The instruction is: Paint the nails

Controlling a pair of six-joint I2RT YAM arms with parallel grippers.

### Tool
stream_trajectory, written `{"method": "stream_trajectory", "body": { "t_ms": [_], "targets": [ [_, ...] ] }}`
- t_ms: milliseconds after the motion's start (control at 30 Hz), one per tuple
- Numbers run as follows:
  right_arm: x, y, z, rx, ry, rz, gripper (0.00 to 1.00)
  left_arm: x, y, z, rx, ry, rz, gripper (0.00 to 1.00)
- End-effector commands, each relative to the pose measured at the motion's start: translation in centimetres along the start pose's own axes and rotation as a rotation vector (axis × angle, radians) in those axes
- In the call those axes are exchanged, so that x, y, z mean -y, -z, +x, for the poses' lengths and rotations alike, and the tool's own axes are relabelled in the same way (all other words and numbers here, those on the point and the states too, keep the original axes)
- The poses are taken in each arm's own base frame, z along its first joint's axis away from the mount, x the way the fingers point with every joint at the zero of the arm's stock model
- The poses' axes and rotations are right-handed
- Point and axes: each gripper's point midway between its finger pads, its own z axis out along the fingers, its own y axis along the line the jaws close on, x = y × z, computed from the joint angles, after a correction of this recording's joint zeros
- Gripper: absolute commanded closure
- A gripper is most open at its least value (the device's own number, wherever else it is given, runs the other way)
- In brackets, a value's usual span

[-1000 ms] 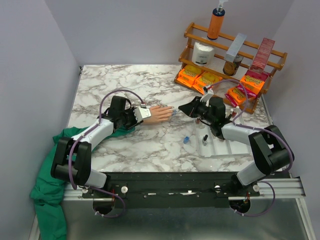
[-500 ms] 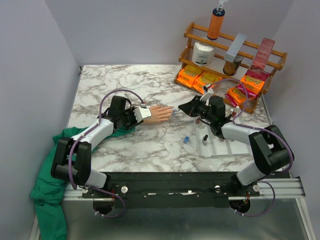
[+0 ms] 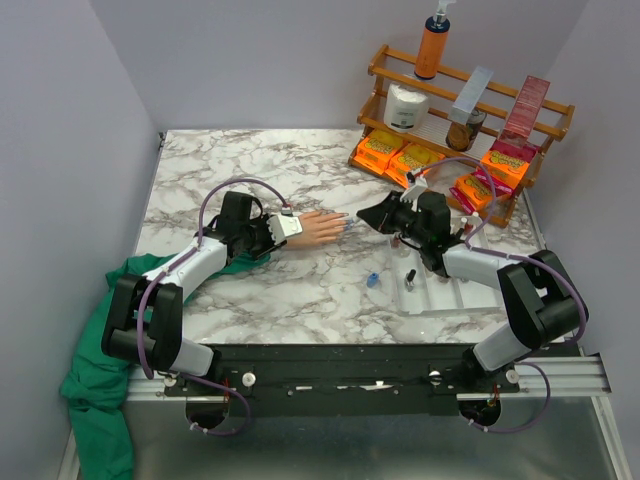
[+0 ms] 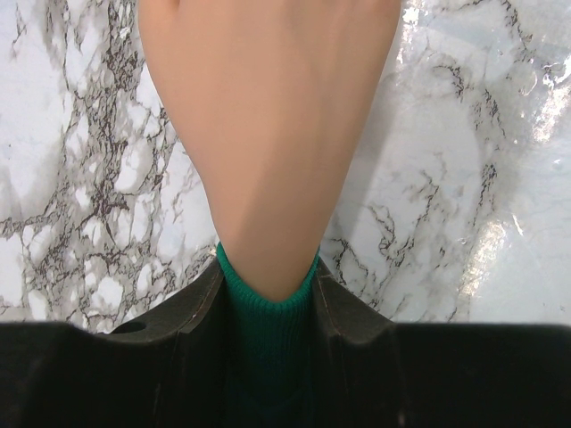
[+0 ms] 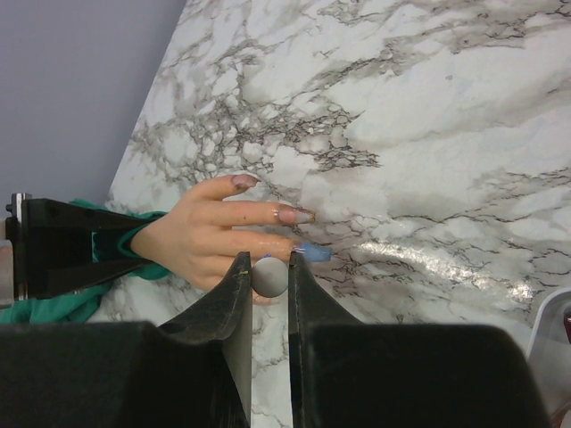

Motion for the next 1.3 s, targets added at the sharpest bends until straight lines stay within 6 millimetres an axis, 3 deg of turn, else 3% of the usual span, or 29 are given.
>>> {"method": "stream_trajectory", "body": {
  "t_ms": [0, 1267],
  "targets": [
    [0.3, -0.5, -0.5, 0.013, 0.017, 0.023, 0.99, -0.7, 0.1, -2.2, 0.073, 0.004, 0.003, 1.00],
    [2.0, -0.5, -0.6, 0.013, -0.015, 0.127, 0.99, -0.4, 0.0, -2.1, 0.075, 0.006, 0.010, 1.00]
  ]
}}
